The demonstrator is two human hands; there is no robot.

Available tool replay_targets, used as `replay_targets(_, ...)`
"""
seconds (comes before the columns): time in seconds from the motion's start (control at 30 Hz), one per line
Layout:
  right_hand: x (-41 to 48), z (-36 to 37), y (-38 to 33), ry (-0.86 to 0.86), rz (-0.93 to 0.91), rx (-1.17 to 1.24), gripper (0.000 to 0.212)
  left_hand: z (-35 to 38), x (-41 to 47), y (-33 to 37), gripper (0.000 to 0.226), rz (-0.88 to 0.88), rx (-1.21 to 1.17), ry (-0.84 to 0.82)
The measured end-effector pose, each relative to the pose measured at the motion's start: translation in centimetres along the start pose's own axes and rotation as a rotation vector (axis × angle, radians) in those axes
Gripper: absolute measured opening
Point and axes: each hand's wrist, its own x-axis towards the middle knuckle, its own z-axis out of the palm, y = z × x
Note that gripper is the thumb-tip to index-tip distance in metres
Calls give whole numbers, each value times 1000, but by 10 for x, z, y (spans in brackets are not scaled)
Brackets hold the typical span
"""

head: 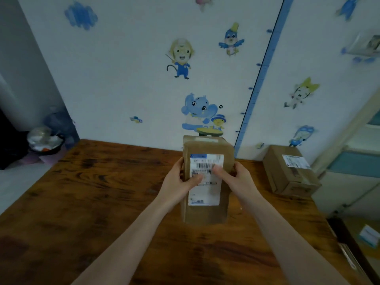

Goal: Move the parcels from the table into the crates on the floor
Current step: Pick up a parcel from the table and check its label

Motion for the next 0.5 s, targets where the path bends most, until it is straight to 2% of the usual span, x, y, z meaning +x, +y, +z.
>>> replay_targets(0.1,0,-6,-9,19,-3,33,27,1,2,6,77,42,49,-8)
replay_targets(0.2,2,-11,-14,56,-29,27,18,-2,8,17,73,66,105,-6)
replay_targets(0.27,2,-11,-17,62,-28,8,19,-6,10,30,69,26,6,-9)
replay_targets(0.37,3,-10,-25,42,-16,-1,41,-12,13,47,70,-63,-283,25)
replay_targets(0.5,6,-8,-39,-12,115,276,70,-19,19,54,45,-67,-242,16)
